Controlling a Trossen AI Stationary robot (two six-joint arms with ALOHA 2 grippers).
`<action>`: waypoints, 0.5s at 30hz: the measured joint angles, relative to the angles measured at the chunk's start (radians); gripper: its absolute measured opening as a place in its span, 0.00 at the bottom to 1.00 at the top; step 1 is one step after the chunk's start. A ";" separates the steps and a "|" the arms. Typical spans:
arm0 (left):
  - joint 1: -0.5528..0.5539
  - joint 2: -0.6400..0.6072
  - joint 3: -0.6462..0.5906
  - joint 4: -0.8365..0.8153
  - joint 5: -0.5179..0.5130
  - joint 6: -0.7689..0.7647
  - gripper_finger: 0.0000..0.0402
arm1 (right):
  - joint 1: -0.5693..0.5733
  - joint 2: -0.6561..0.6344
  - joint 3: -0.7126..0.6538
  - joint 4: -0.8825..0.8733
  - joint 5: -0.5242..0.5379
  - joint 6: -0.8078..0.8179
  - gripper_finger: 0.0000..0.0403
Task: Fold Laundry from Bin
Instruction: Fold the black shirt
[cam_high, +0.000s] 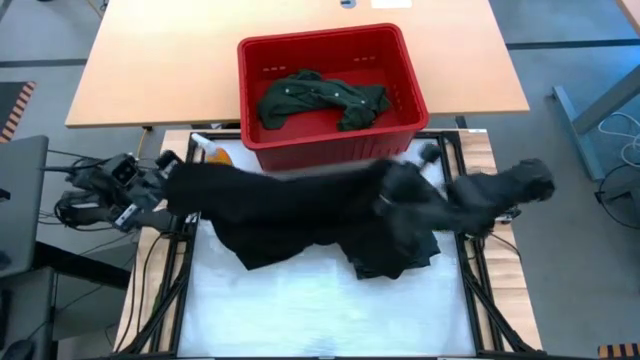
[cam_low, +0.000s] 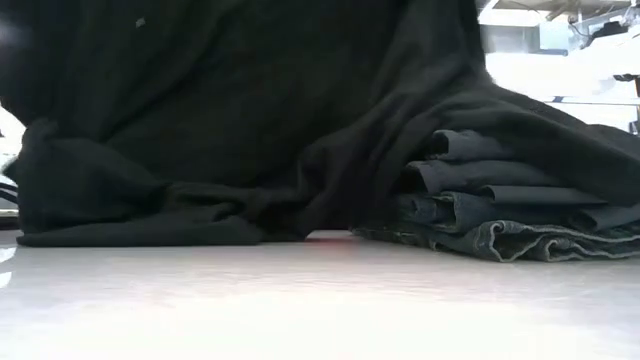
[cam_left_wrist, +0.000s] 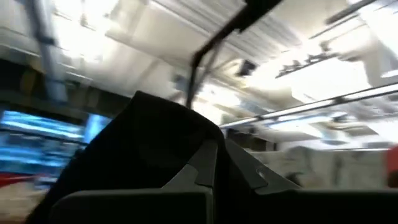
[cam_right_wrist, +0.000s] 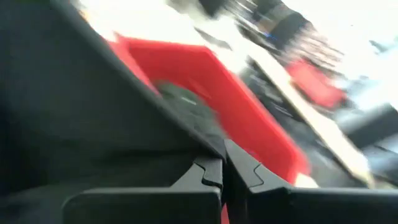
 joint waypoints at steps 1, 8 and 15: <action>-0.004 0.047 0.001 0.058 0.031 -0.020 0.00 | 0.071 -0.023 0.000 0.000 -0.007 0.025 0.05; -0.108 0.389 0.070 0.319 0.168 -0.017 0.00 | 0.502 -0.093 0.000 0.002 0.196 0.156 0.05; -0.293 0.614 0.324 0.298 0.274 0.147 0.00 | 0.655 -0.091 0.000 0.026 0.162 0.160 0.05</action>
